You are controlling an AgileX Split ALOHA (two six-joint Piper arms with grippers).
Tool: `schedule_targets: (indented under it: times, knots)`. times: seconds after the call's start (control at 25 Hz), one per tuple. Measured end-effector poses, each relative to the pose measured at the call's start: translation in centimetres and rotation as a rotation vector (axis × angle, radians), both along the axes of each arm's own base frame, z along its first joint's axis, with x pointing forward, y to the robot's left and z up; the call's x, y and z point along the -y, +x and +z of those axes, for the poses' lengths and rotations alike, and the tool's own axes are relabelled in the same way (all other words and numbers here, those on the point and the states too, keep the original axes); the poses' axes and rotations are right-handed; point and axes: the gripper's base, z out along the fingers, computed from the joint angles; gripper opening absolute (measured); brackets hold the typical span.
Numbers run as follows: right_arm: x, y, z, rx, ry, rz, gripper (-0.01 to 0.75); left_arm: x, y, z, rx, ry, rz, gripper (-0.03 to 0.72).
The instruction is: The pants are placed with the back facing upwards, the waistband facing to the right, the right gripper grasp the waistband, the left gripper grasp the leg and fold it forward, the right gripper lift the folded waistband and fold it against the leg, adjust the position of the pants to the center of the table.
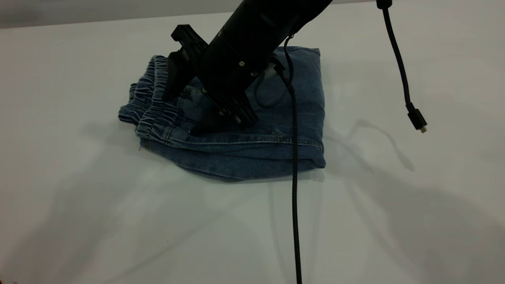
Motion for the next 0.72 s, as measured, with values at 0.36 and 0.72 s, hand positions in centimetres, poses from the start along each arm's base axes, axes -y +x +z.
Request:
schedule_targets:
  times: [0.36, 0.72]
  knots:
    - [0.9, -1.6, -0.6, -0.031, -0.115, 0.242, 0.454, -0.3, -0.5, 0.6, 0.017, -0.009, 0.0, 0.372]
    - [2.0, -2.6, -0.5, -0.041, -0.222, 0.426, 0.444, -0.4, -0.7, 0.8, 0.026, -0.013, -0.001, 0.372]
